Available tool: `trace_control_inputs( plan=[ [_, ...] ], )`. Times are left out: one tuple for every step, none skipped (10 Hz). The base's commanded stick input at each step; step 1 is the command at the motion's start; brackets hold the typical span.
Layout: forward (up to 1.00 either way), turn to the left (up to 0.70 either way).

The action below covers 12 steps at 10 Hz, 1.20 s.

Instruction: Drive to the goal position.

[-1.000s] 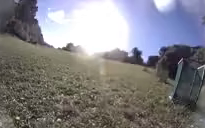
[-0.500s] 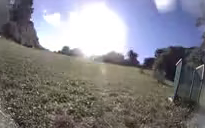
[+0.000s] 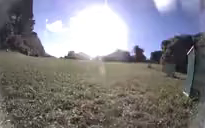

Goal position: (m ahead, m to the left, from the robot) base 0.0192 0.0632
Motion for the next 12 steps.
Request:
trace_control_inputs(
  plan=[
    [0.44,0.0],
    [0.22,0.0],
    [0.01,0.0],
    [0.0,0.0],
    [0.0,0.0],
    [0.0,0.0],
    [0.0,0.0],
    [0.0,0.0],
    [0.0,0.0],
    [0.0,0.0],
    [0.0,0.0],
    [0.0,-0.11]
  ],
)
